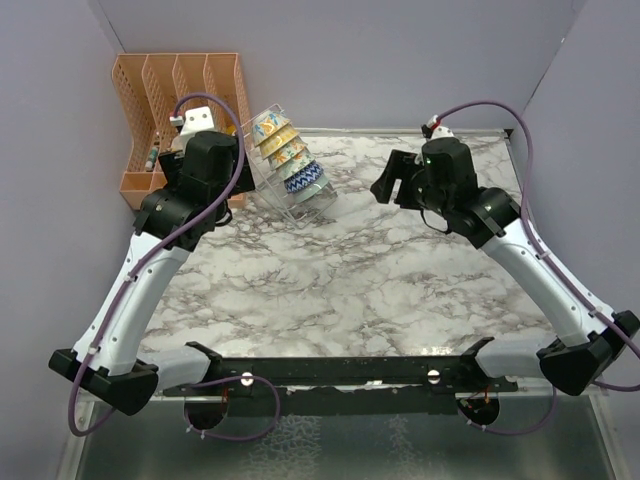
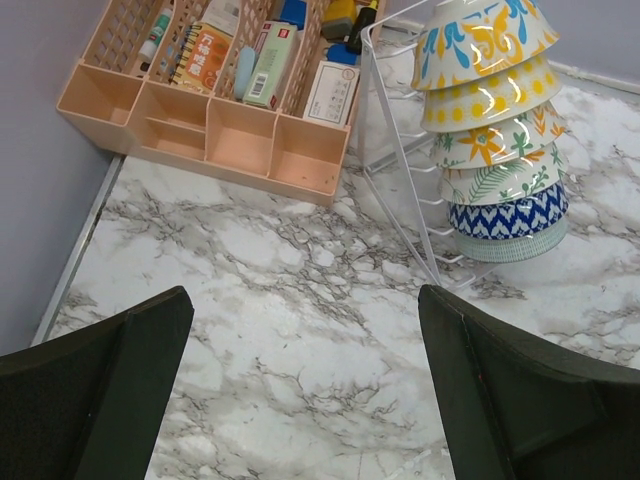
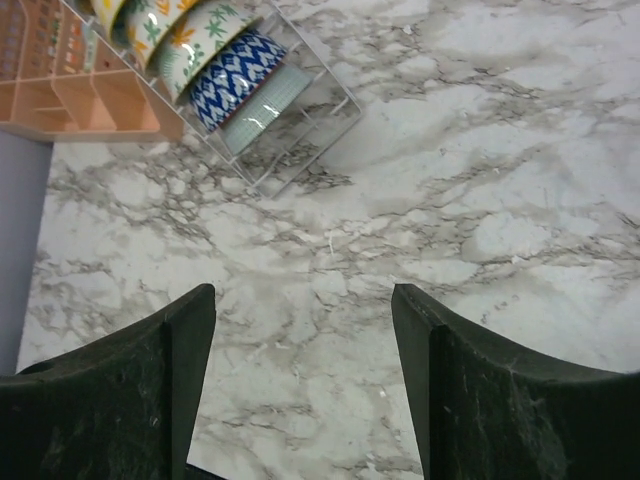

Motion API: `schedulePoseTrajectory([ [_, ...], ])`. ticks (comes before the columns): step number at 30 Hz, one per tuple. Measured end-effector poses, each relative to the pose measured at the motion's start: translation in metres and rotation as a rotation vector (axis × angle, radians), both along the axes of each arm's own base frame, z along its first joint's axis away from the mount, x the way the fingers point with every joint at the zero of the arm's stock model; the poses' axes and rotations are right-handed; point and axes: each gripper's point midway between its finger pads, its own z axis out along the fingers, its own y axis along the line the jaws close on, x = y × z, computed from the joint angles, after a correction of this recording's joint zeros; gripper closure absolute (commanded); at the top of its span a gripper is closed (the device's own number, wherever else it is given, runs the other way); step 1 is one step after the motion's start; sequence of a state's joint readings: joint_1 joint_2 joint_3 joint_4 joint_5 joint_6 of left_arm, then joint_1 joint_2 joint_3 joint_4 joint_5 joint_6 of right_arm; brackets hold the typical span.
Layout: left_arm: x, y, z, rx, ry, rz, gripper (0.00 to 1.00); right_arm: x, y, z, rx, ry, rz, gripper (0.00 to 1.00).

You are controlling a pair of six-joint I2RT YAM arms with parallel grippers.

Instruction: Load the bowls into the dish rack

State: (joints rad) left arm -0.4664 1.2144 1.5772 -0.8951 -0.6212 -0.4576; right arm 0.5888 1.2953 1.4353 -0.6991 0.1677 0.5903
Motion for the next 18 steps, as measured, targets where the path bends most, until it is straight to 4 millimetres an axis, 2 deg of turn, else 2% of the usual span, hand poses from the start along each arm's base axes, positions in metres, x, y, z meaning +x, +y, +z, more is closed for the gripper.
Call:
schedulePoseTrajectory([
  [1,-0.001,0.0,-0.001,0.0,-0.002,0.001,0.01,-0.003,-0.004,-0.002,-0.016,0.005,-0.003,0.22],
  [3,-0.002,0.001,-0.003,-0.003,-0.003,0.001,0.01,-0.005,-0.009,-0.005,-0.039,0.008,-0.009,0.01],
  [18,-0.004,0.005,-0.006,-0.007,-0.014,0.028,0.01,-0.015,-0.029,-0.01,-0.11,0.002,-0.037,0.01],
])
